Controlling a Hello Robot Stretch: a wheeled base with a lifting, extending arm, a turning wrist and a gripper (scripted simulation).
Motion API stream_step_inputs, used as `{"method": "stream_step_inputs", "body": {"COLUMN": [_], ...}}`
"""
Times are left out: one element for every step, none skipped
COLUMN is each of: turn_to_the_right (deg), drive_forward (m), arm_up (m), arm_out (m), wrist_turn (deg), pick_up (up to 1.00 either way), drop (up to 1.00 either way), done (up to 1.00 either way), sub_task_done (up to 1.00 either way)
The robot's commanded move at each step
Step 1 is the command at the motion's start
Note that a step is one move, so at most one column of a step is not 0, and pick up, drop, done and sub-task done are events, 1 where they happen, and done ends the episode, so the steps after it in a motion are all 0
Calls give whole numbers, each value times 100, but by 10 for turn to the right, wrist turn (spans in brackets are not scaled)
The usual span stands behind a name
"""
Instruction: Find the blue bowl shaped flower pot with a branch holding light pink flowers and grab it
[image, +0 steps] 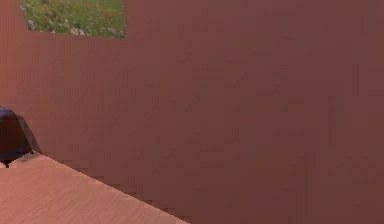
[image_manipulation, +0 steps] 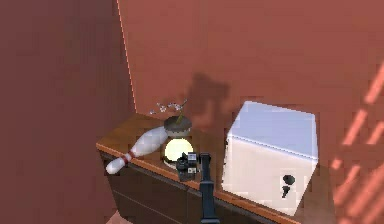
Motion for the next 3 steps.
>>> {"method": "stream_step_inputs", "body": {"turn_to_the_right": [0, 0, 0], "drive_forward": [0, 0, 0], "arm_up": [0, 10, 0], "arm_out": [0, 0, 0], "wrist_turn": [0, 0, 0], "pick_up": [100, 0, 0], "drop": [0, 0, 0], "done": [0, 0, 100], "sub_task_done": [0, 0, 0]}}
